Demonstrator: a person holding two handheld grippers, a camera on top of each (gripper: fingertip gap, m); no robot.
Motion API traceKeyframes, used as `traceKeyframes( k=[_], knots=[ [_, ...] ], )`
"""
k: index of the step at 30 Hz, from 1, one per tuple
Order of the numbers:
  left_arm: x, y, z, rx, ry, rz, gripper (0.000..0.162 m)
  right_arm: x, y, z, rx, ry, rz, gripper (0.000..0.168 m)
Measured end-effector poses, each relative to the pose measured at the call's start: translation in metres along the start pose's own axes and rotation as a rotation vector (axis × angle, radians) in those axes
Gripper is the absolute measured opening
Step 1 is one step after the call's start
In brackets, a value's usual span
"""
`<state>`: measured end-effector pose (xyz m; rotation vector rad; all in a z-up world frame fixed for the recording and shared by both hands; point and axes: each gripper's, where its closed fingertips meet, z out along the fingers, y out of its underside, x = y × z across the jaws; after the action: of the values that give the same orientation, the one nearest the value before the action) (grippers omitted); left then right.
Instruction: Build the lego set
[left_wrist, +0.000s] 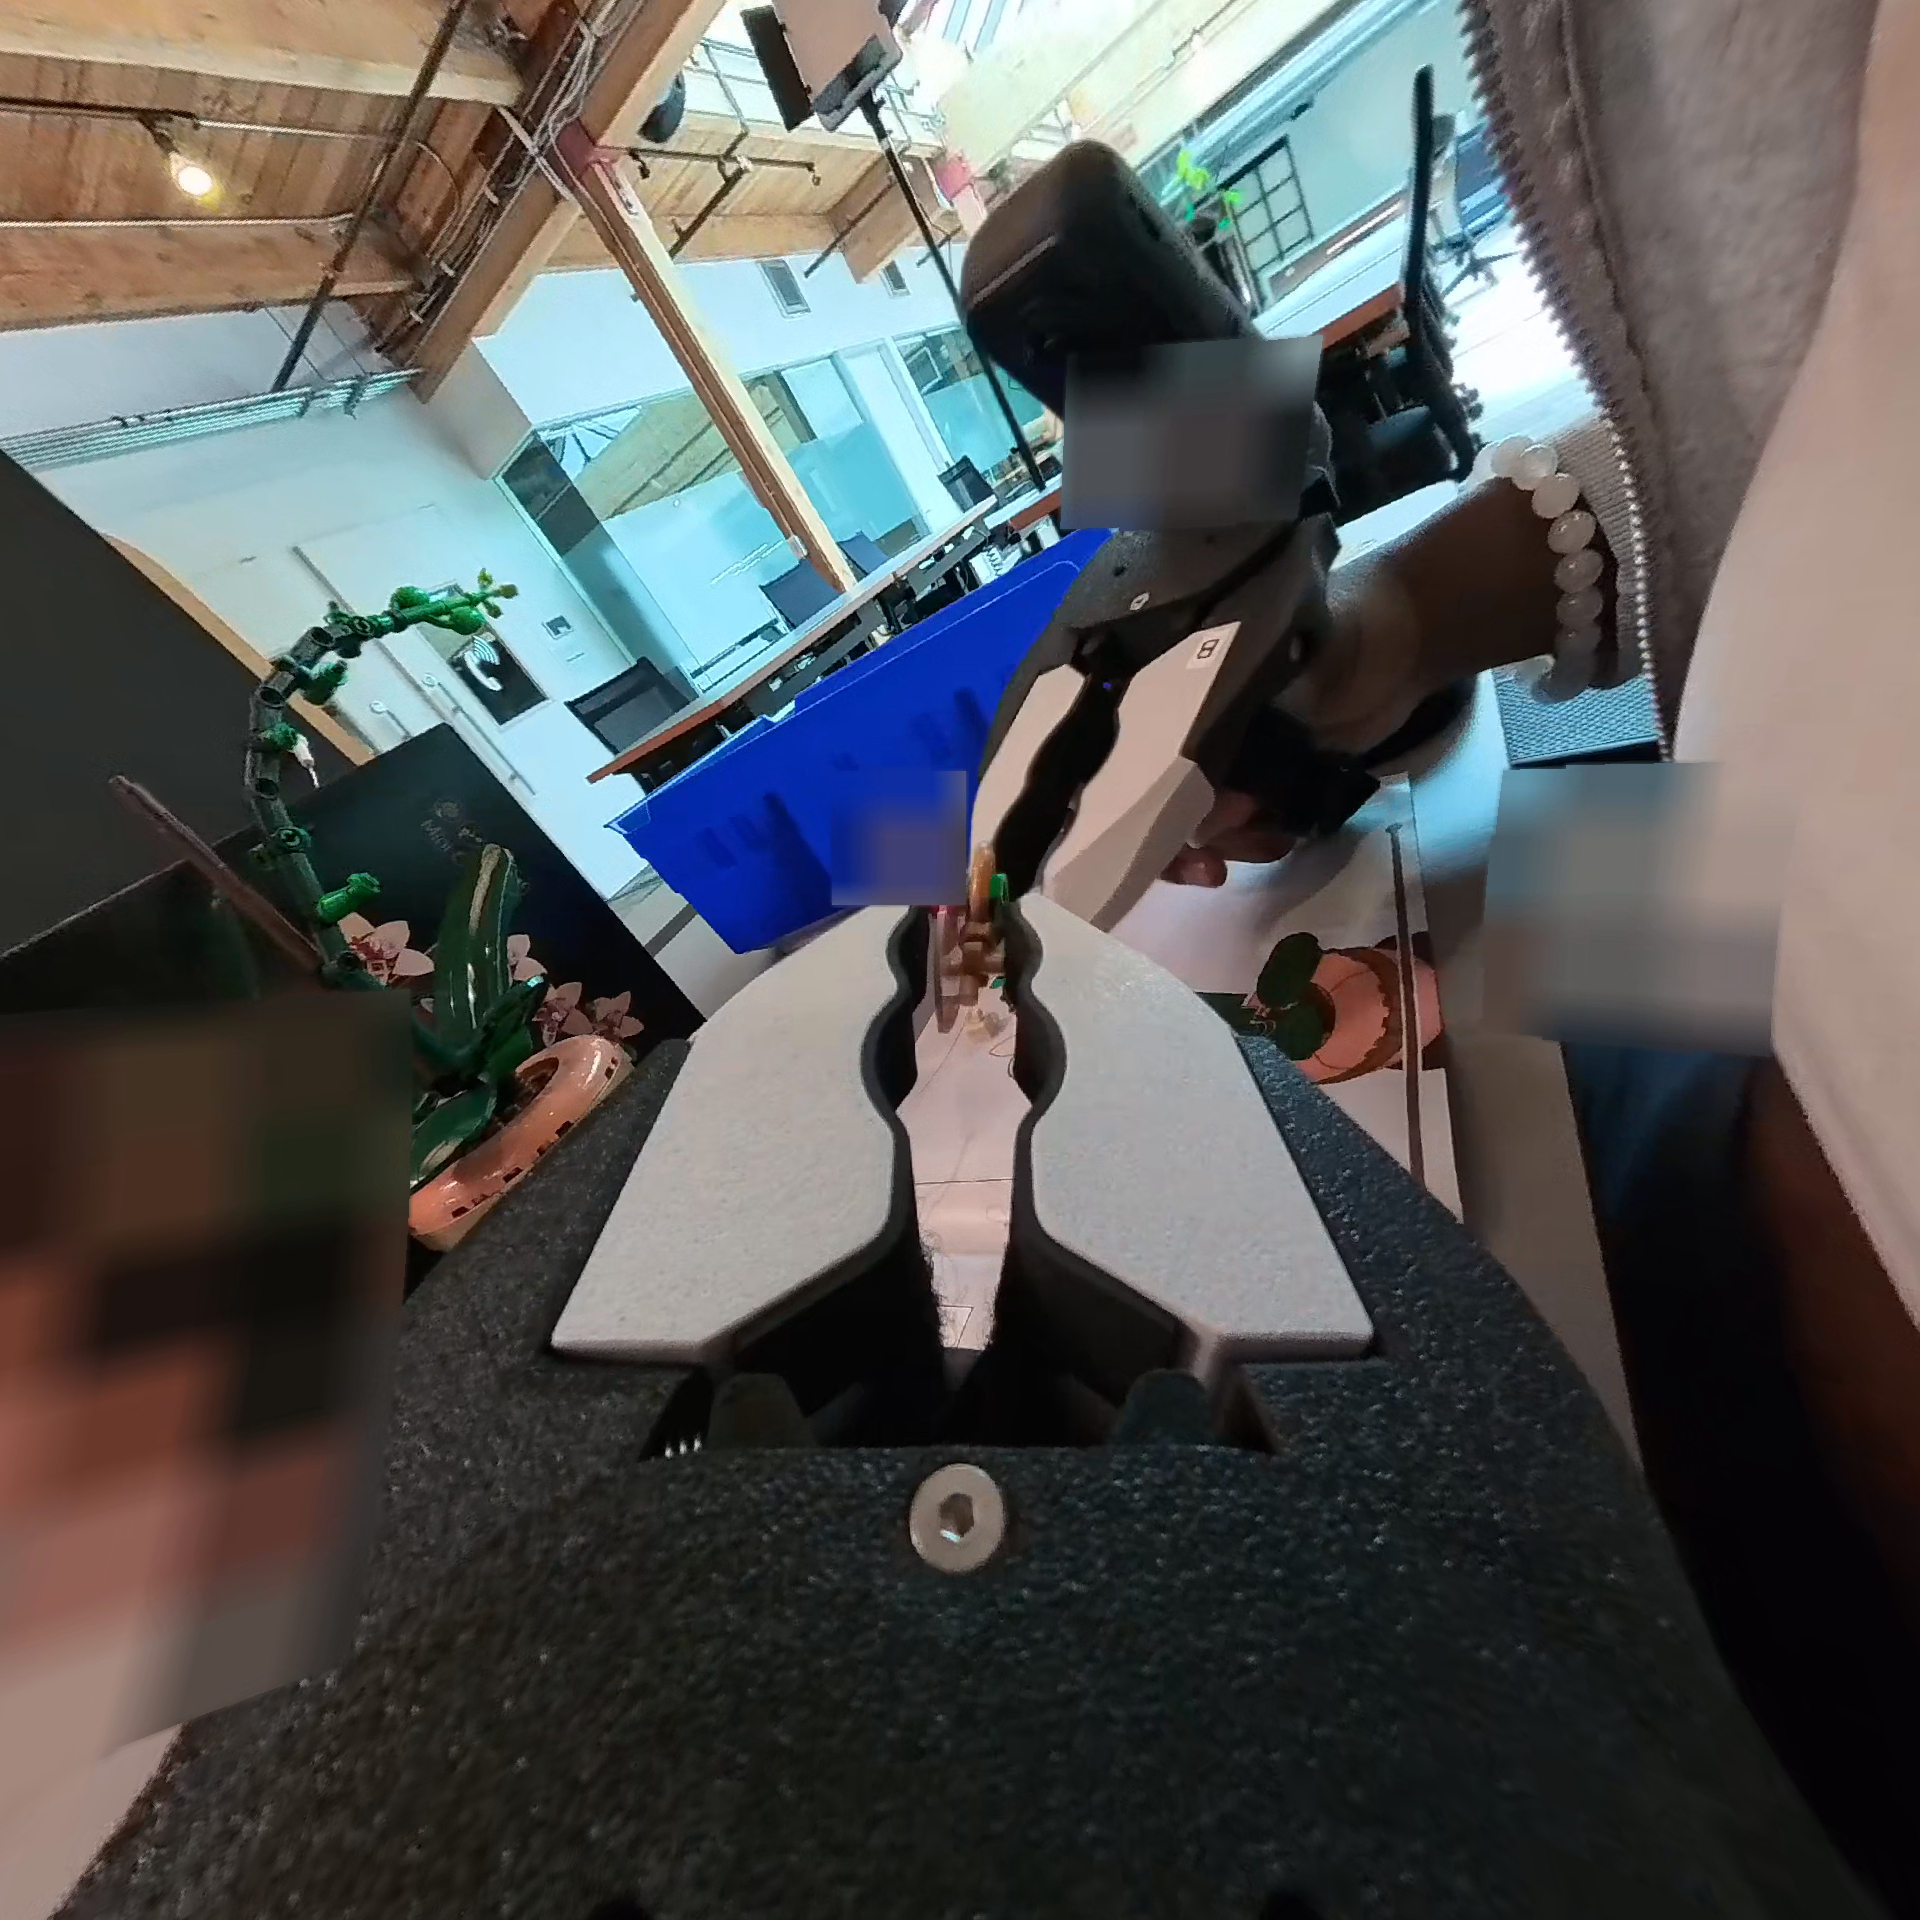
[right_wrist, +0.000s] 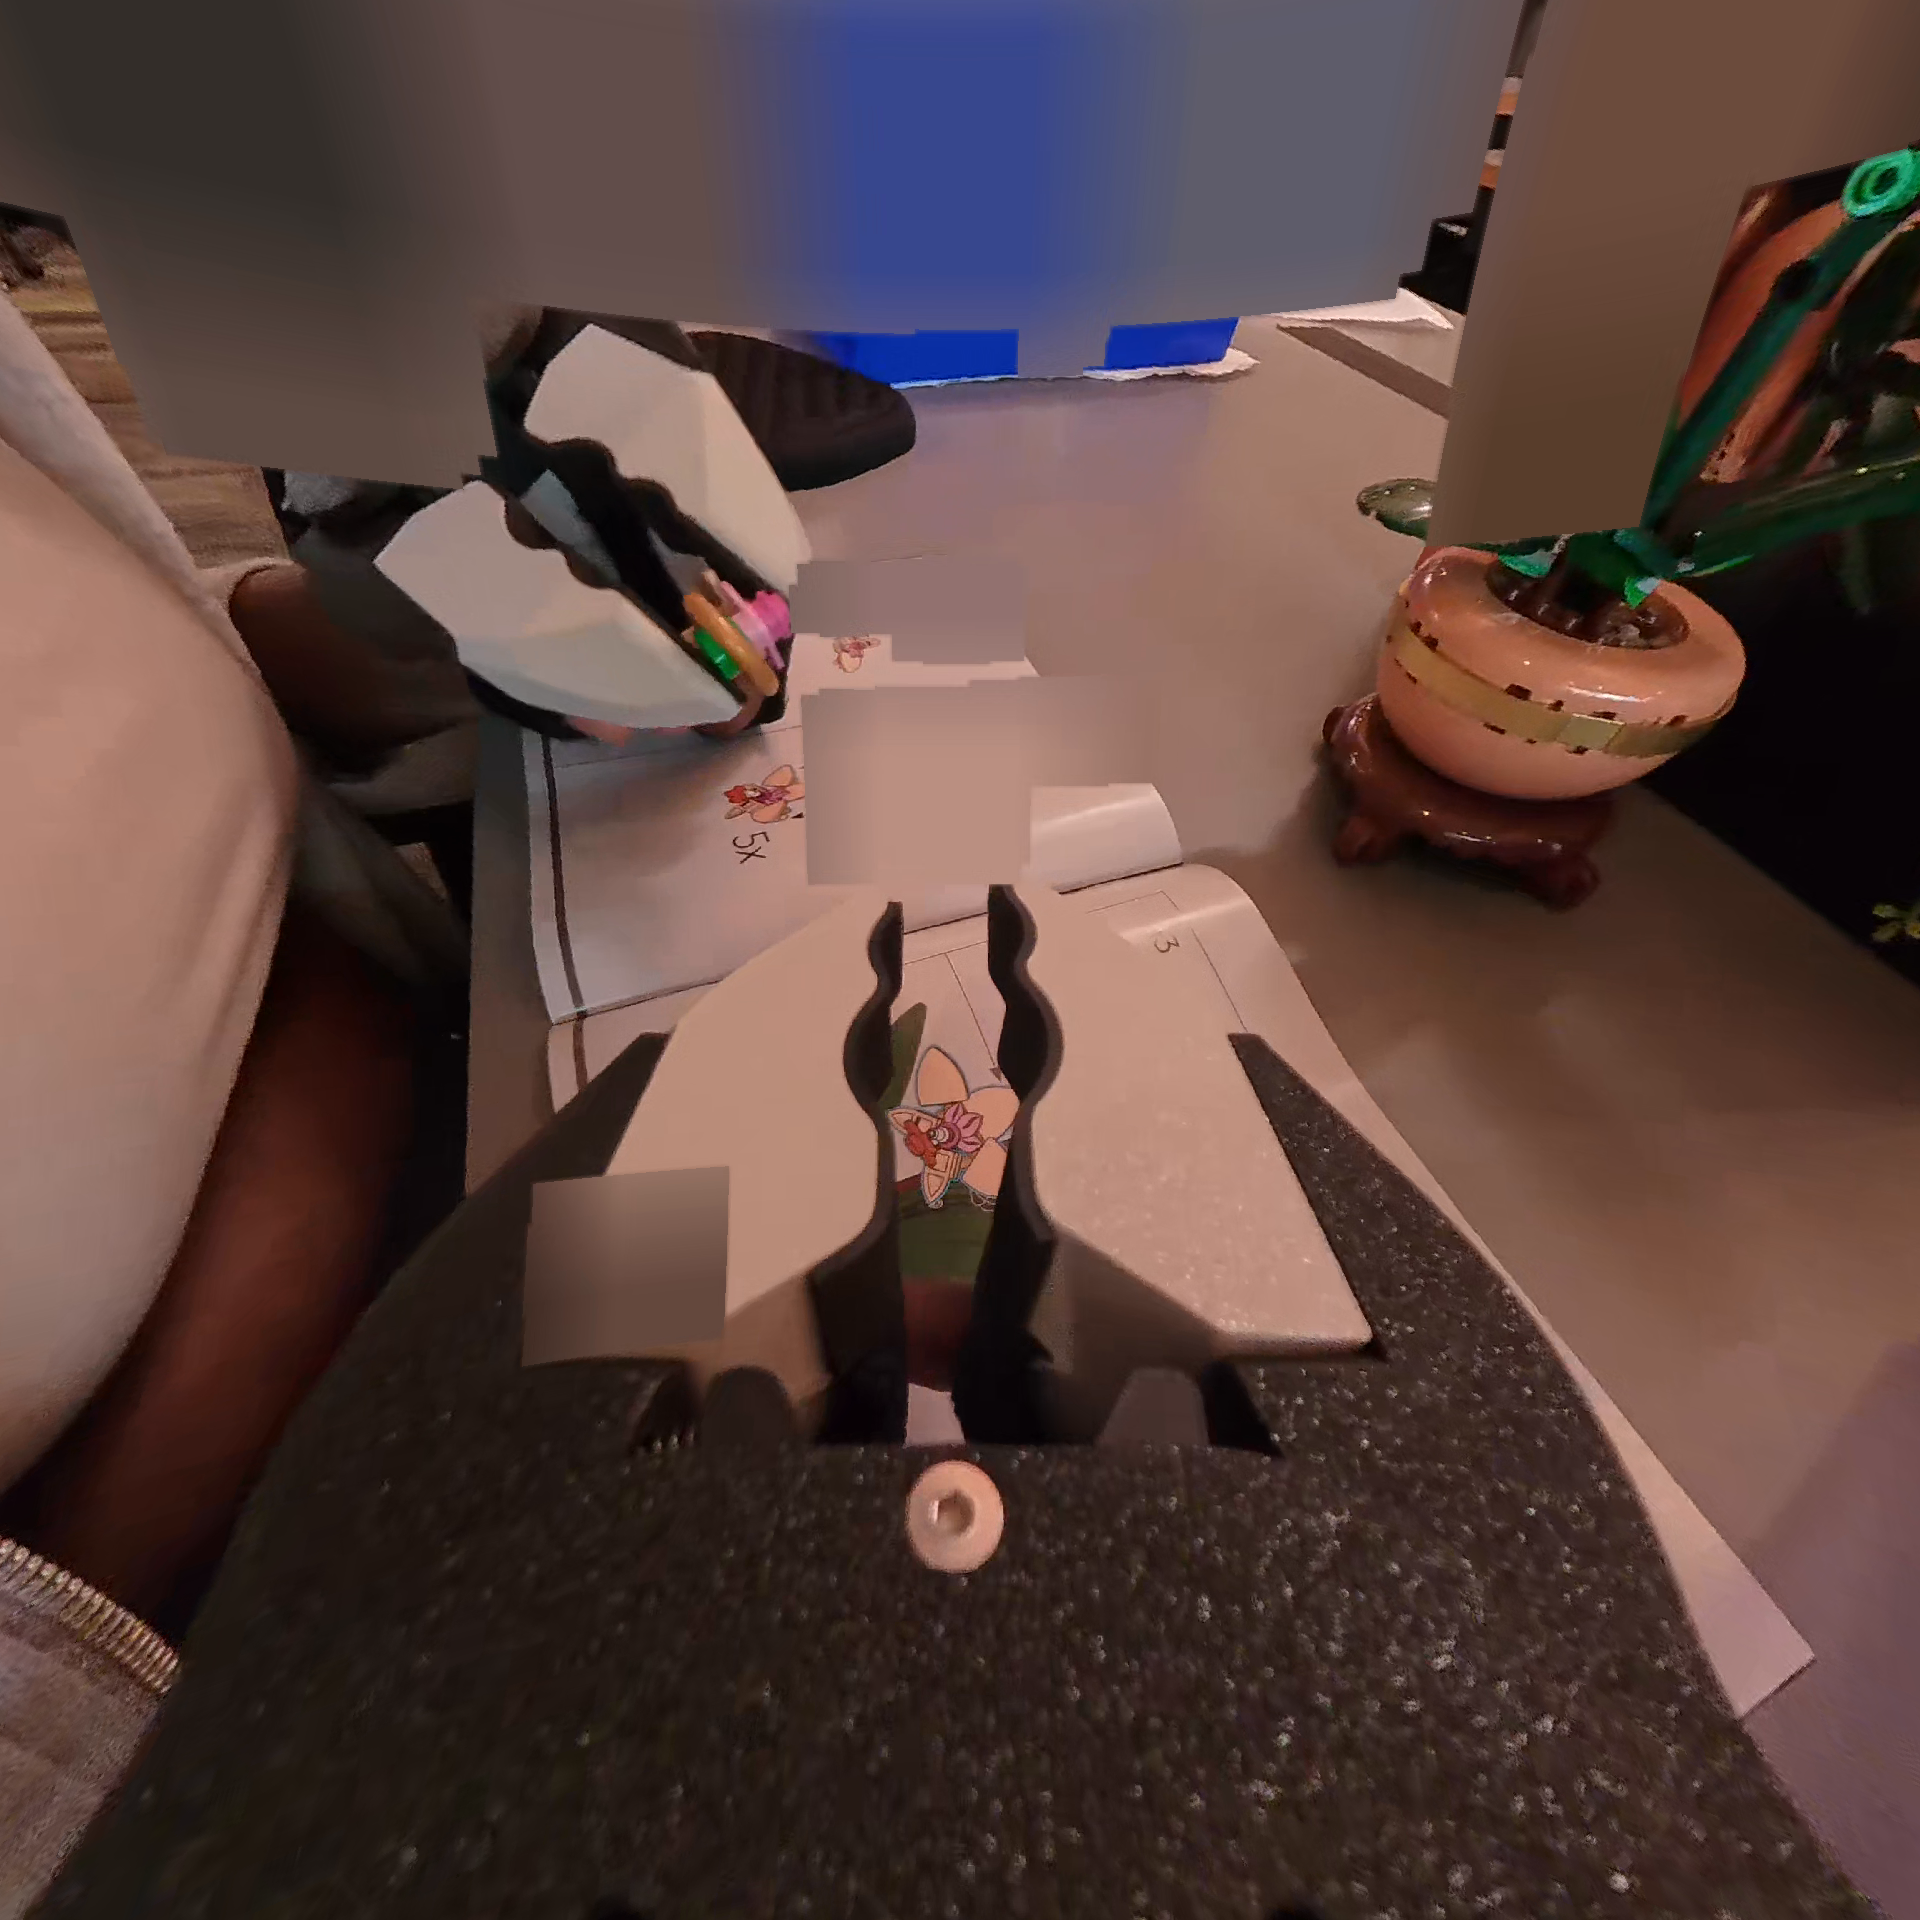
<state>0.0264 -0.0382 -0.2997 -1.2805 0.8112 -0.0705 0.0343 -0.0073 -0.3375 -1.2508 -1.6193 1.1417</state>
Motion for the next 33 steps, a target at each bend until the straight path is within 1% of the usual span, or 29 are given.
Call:
traceKeyframes(
  k=[4,10,18,22,29,33],
  knots=[
    [0.001,0.001,0.001,-0.009,0.003,0.011,0.014,0.005,-0.002,-0.002,0.024,0.011,0.041,0.014],
    [0.001,0.001,0.0,-0.005,0.002,0.009,0.013,0.003,0.001,0.001,-0.008,0.012,0.023,0.016],
    [0.001,0.0,0.0,-0.001,0.005,0.002,0.013,0.011,-0.006,-0.006,0.063,0.04,0.074,0.016],
    [0.0,0.0,0.0,0.002,0.004,-0.004,0.013,0.009,-0.004,-0.004,0.042,0.038,0.049,0.016],
    [0.001,0.0,0.0,-0.001,0.005,0.005,0.013,0.013,-0.005,-0.005,0.054,0.049,0.078,0.015],
    [0.001,0.0,0.0,-0.002,0.005,0.008,0.014,0.01,-0.003,-0.002,0.026,0.053,0.046,0.016]
  ],
)
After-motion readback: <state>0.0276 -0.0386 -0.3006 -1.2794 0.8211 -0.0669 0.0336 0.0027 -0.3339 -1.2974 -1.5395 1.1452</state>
